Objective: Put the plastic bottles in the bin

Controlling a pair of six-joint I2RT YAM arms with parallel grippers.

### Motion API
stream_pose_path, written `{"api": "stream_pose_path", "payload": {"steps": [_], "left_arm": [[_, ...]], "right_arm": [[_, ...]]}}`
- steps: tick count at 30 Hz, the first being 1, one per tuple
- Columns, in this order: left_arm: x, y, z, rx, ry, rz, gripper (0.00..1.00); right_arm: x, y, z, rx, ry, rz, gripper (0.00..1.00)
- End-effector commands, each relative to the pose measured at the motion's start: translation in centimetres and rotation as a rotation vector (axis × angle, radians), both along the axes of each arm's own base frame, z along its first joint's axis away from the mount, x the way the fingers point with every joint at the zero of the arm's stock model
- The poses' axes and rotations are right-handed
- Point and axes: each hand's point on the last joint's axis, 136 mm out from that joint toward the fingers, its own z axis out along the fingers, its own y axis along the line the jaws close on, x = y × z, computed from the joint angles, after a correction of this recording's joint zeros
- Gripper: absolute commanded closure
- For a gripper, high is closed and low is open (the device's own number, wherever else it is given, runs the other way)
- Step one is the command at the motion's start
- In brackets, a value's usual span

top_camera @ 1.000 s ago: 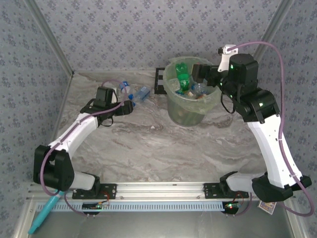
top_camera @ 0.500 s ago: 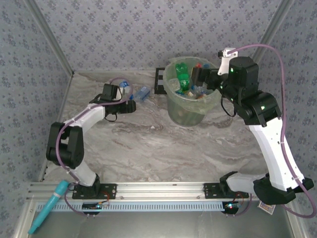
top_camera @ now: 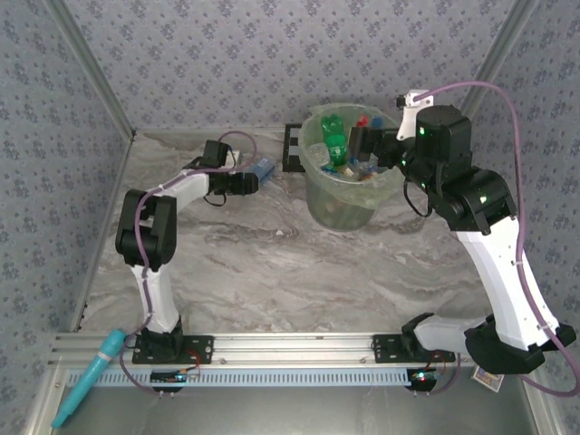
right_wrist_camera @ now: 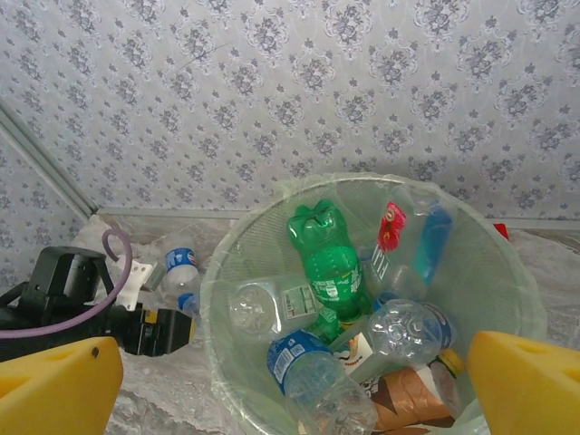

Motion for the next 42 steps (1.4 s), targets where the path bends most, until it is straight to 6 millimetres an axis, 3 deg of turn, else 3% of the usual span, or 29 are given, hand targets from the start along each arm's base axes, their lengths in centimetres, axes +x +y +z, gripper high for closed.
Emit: {"api": "stream_pose_path", "payload": {"steps": [1, 10, 25, 27, 35, 38, 42], "left_arm": [[0.4, -1.4, 0.0, -0.016, 0.001, -0.064, 0.18], [-0.7, -4.2, -0.4, 0.015, -0.017, -0.156, 0.29], [-0.8, -4.0, -2.5, 0.046, 0.052, -0.155, 0.47], [-0.9, -4.1, -2.7, 0.044, 0.060, -0.157, 0.56], [-1.5, -3.7, -0.3, 0.035, 0.021, -0.133, 0.73], [-2.3, -3.5, 1.8, 0.018, -0.014, -0.118, 0.79], [-3.6, -3.3, 5.4, -0.020, -0.079, -0.094, 0.79]], "right_arm": [[-0.7, -0.9, 1.1, -0.002, -0.021, -0.033, 0.00], [-0.6, -1.1, 0.7, -0.017, -0.015, -0.044, 0.00], [-0.2, -0.4, 0.8, -0.001, -0.012, -0.022, 0.00], [-0.3, -0.4, 0.9, -0.001, -0.013, -0.021, 0.00], [-0.7, -0.4, 0.9, 0.009, -0.015, -0.016, 0.00], [-0.7, 0.0, 0.9, 0.013, -0.016, -0.001, 0.00], [-0.6, 1.1, 0.9, 0.026, -0.022, 0.036, 0.00]]}}
